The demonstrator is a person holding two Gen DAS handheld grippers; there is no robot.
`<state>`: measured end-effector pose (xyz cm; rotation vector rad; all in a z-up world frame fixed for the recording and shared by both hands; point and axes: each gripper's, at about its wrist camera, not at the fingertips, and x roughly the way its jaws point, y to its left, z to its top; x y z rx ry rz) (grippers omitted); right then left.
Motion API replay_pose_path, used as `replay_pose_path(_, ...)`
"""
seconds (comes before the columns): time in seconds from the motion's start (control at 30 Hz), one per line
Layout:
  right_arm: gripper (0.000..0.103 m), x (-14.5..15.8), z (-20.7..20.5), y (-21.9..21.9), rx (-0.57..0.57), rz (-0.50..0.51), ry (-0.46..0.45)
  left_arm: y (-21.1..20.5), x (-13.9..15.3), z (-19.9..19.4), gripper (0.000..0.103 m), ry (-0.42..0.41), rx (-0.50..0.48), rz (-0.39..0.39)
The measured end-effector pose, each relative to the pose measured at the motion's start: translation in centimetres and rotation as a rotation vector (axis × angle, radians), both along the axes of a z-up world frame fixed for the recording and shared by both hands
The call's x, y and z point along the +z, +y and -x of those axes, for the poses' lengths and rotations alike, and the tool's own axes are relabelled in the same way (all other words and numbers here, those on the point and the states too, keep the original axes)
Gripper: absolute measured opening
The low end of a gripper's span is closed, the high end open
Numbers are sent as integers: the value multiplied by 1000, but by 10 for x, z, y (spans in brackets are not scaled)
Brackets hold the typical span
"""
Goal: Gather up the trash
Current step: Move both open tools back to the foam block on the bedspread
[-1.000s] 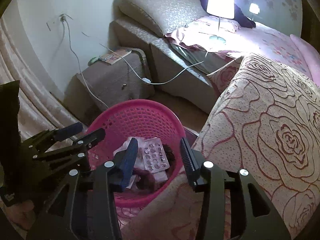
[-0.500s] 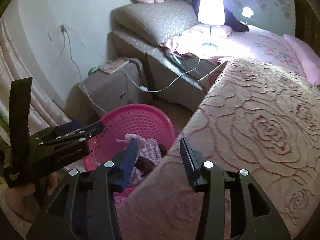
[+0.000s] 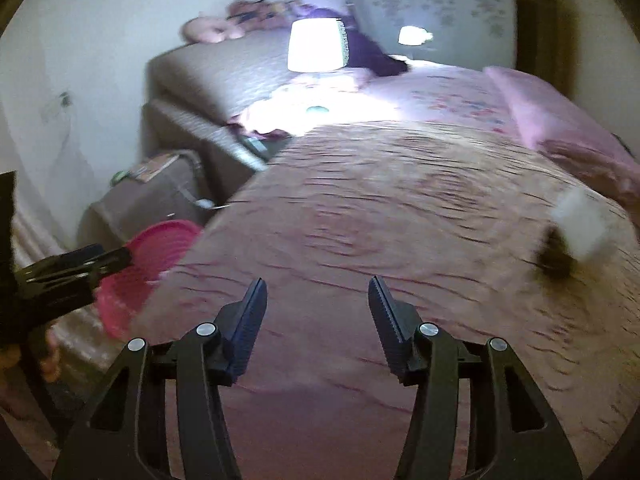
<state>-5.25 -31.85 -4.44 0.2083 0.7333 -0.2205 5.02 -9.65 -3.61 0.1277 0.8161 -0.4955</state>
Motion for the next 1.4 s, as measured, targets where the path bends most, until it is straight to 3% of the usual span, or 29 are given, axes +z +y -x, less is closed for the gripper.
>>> replay_pose_path(0.37,52,-12,67,-74,-232,77,10,-62,-3,40,71,-4,-148,-23)
replay_pose_path(0.53,60,-14,93,-96,-309,86,8,-94,2,52,72,-4,-209,-7)
replay_pose_path(0.73,62,-18,117,-123,-377,70,7,-149,3,72,73,-25,-330,-26)
replay_pose_path(1.13,68,-31,148,-158,-466,54,-3,-250,-5,97,73,29,-529,-6)
replay_pose_path(1.4,68,-42,154,-173,-491,11,4,-303,-13,111,73,-28,-628,-29)
